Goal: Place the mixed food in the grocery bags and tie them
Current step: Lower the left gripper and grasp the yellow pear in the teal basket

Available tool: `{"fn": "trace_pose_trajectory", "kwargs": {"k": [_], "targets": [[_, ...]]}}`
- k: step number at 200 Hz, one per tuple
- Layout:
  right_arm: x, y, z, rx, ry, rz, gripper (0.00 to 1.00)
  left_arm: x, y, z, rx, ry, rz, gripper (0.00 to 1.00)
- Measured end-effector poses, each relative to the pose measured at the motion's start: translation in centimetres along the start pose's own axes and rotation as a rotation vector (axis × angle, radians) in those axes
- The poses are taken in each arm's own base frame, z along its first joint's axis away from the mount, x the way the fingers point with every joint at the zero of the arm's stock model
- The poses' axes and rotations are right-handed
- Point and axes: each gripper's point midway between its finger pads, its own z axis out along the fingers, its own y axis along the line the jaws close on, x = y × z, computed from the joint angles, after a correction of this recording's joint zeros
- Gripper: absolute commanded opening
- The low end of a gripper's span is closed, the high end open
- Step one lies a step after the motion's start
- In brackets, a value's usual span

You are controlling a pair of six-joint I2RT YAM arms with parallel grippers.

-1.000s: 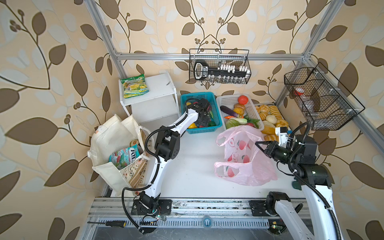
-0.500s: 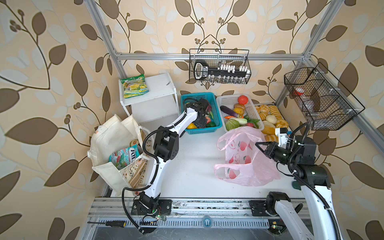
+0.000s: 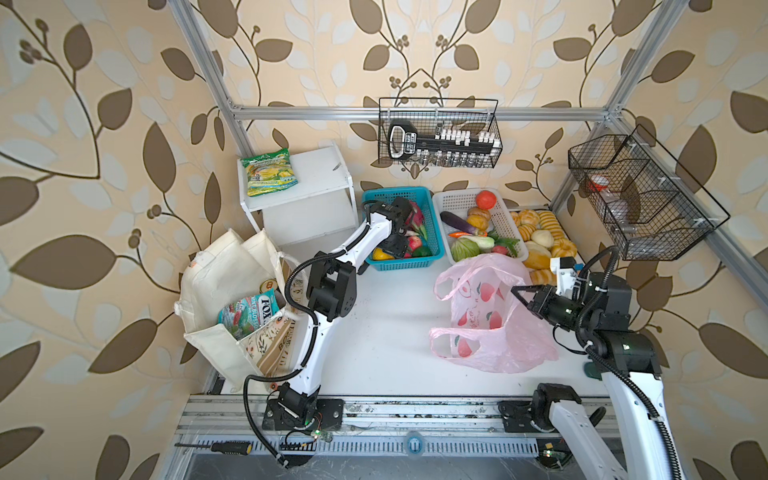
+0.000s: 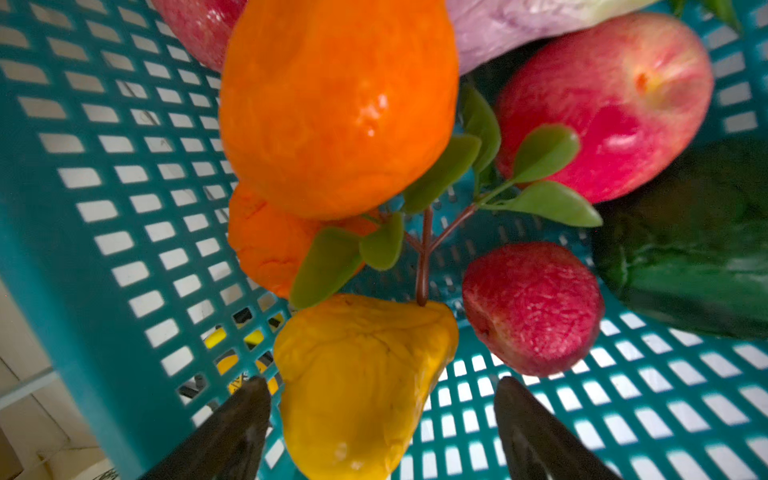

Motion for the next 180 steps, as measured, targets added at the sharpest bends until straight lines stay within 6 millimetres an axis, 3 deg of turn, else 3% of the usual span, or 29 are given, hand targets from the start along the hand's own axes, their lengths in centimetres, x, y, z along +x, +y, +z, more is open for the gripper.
{"fn": "trace_pose_trajectory", "kwargs": {"k": [43,86,117,134,163,180], "targets": [[0.1,-0.2,0.0,0.010,-0.001,0.000,0.00,1.2,-0.3,1.8,0.010,0.062,0.024,0.85],[0.3,-0.5,-0.1,0.017,0.000,0.003,0.00,1.8,-0.5,2.6,0.017,0.094,0.054,0.54],[0.3,-0.6,-0.1,0.022,-0.005,0.003,0.00,1.5,-0.6,2.0,0.037,0.083,0.063,0.45],[0.4,-0.8,0.0,0.026,-0.006,0.008,0.00,1.5,-0.7,1.4,0.047,0.075,0.064,0.47],[0.4,-0.7,-0.1,0.025,-0.009,0.010,0.00,1.5,-0.8,0.3,0.064,0.069,0.068,0.74],[0.4,-0.7,-0.2,0.025,-0.014,0.008,0.00,1.9,-0.7,0.1,0.063,0.086,0.079,0.75]]}}
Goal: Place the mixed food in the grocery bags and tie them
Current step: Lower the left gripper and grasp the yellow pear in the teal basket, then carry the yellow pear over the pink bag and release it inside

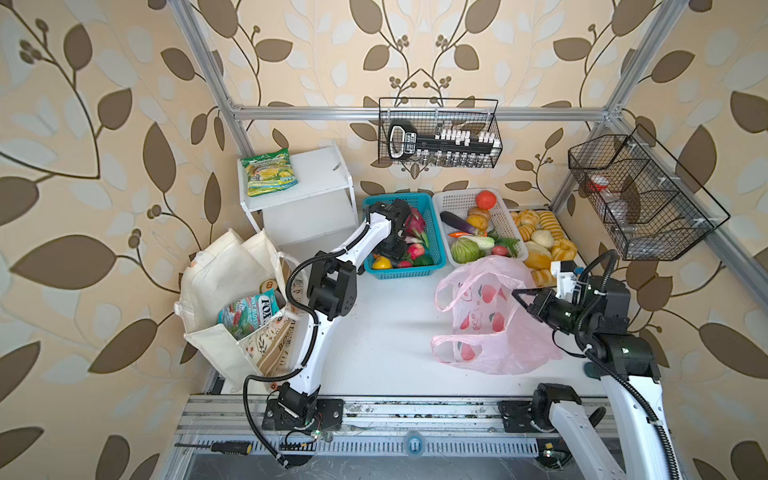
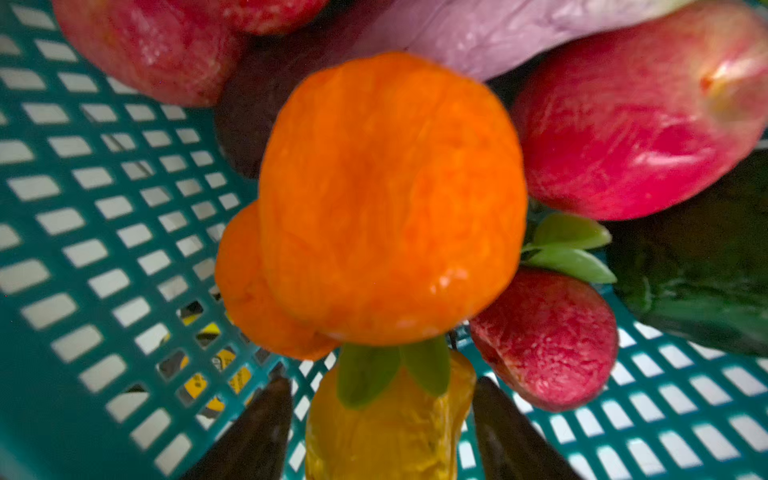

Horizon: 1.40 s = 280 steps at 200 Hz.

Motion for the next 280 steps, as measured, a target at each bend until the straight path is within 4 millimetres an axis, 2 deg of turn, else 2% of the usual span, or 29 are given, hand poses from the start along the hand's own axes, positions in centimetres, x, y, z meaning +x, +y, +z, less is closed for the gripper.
{"fn": "trace_pose_trajectory", "kwargs": {"k": [23,64,87,117,148,167,199,216,231,257,280], "targets": [[0.0,0.0,0.0,0.000,-0.002,0.003,0.00,1.0,0.1,0.0,-0.003,0.040,0.003,0.84],[0.2,-0.2,0.0,0.003,-0.003,0.014,0.00,2.2,0.2,-0.5,-0.003,0.091,0.019,0.84],[0.2,-0.2,-0.1,0.001,-0.006,0.012,0.00,2.6,0.1,-1.0,0.006,0.108,0.030,0.78],[0.2,-0.2,0.0,0.002,-0.005,0.016,0.00,3.1,-0.3,-0.5,0.027,0.137,0.050,0.59],[0.2,-0.3,0.0,0.005,-0.008,0.020,0.00,3.3,-0.6,-0.3,0.045,0.149,0.060,0.45],[0.2,-0.3,-0.2,0.004,-0.015,0.023,0.00,3.2,-0.7,-0.5,0.054,0.149,0.071,0.41],[0.2,-0.3,-0.2,0.002,-0.018,0.034,0.00,3.1,-0.9,-1.5,0.071,0.128,0.069,0.41],[0.1,-0.2,-0.1,0.000,-0.022,0.042,0.00,2.7,-0.9,-3.5,0.077,0.083,0.065,0.41],[0.1,-0.4,0.1,-0.002,-0.023,0.053,0.00,2.3,-0.7,-6.3,0.087,0.015,0.054,0.42],[0.1,-0.7,0.5,0.005,-0.012,0.081,0.00,2.1,-1.3,-12.9,0.170,-0.145,0.028,0.42],[0.0,-0.7,0.7,0.001,-0.006,0.094,0.00,2.7,-2.3,-19.0,0.254,-0.298,0.015,0.41]]}}
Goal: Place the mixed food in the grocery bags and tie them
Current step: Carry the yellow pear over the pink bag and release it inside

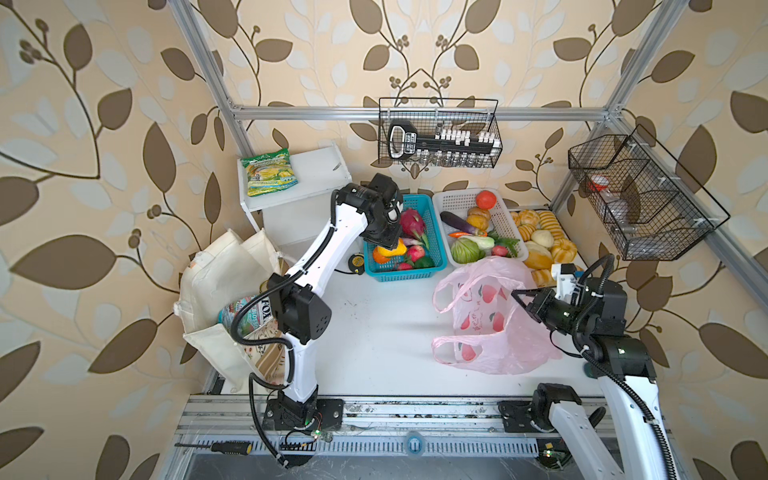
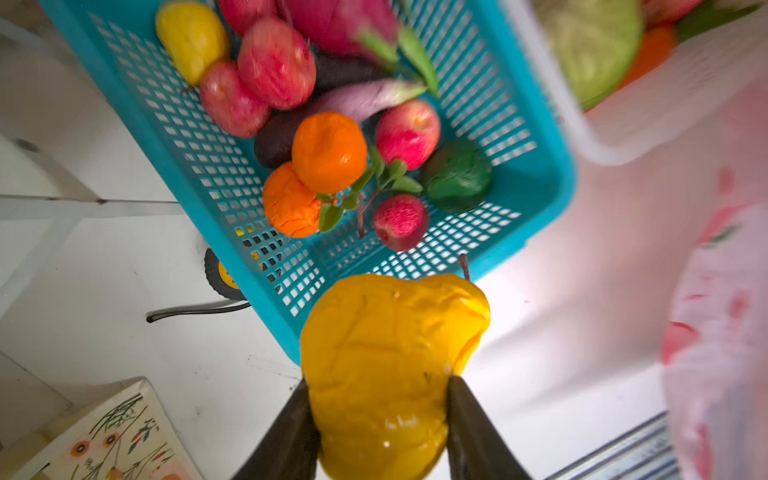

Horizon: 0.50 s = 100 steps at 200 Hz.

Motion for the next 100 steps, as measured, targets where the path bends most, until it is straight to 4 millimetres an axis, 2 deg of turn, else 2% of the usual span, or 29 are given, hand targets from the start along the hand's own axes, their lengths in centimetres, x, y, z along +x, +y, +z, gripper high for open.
{"fn": "trace_pose_trajectory", "kwargs": {"k": [25,53,78,89,100], "targets": [[0.0,0.4,0.4,-0.026,0.022,0.016,0.00,-0.3,-3.4,-5.2,0.133,-0.167,0.007,0.41],[0.0,0.7,0.7,-0.046,0.042,0.034,0.00,1.8,-9.5,-9.3,0.405,-0.292,0.076,0.43],[-0.1,1.2,0.8,-0.070,0.048,0.049,0.00,4.2,-16.6,-11.2,0.598,-0.295,0.243,0.44],[-0.2,1.6,0.7,-0.089,0.047,0.058,0.00,5.6,-19.7,-11.3,0.660,-0.273,0.330,0.44],[-0.3,2.1,0.7,-0.109,0.046,0.064,0.00,6.9,-21.9,-11.1,0.696,-0.243,0.392,0.42]]}}
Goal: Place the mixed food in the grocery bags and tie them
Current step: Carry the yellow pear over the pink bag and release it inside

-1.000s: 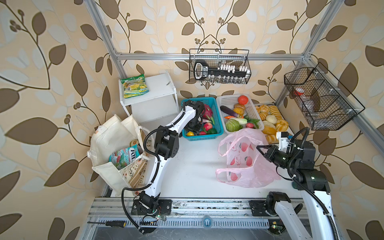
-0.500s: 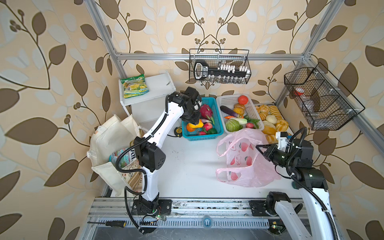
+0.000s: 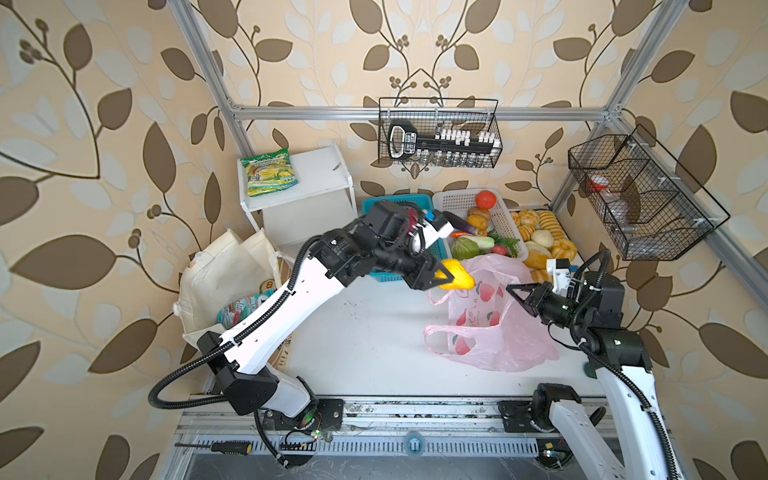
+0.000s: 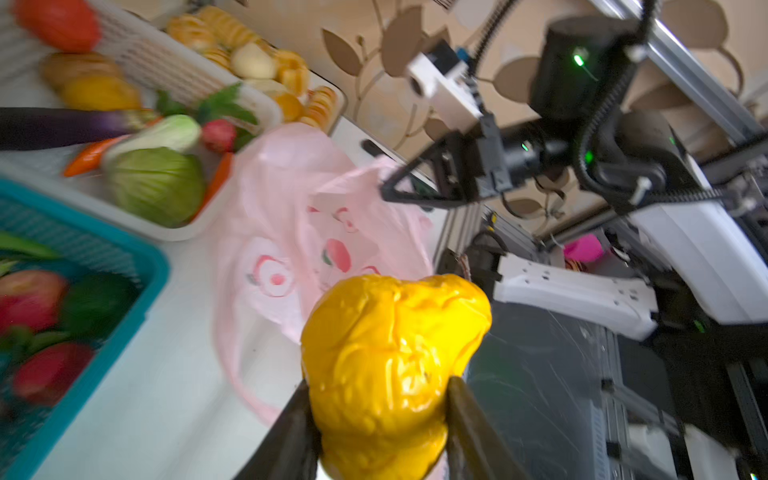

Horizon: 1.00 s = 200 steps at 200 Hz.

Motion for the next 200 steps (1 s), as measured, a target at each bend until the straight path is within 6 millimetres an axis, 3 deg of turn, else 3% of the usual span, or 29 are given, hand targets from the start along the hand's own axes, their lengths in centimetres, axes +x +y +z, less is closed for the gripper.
{"fn": "trace_pose_trajectory", "kwargs": {"k": [13,24,69,84,153,200], "targets": [[-0.1,0.6,-0.1,-0.025,-0.002,0.005,0.00,1.0,-1.2,1.9,0.020,0.048,0.034,0.41],[-0.1,1.1,-0.2,-0.047,0.000,0.008,0.00,1.6,-1.0,3.2,0.001,0.079,0.038,0.41],[0.2,3.4,-0.6,-0.154,0.032,0.033,0.00,2.2,5.6,6.4,-0.278,0.130,0.003,0.41],[0.2,4.5,-0.8,-0.207,0.043,0.044,0.00,2.4,6.8,6.6,-0.337,0.138,0.004,0.48],[0.7,5.7,-0.9,-0.338,0.072,0.129,0.00,2.0,6.4,7.3,-0.319,0.129,0.058,0.76],[0.5,5.9,-0.8,-0.367,0.064,0.146,0.00,2.0,6.3,7.4,-0.312,0.123,0.064,0.81]]}}
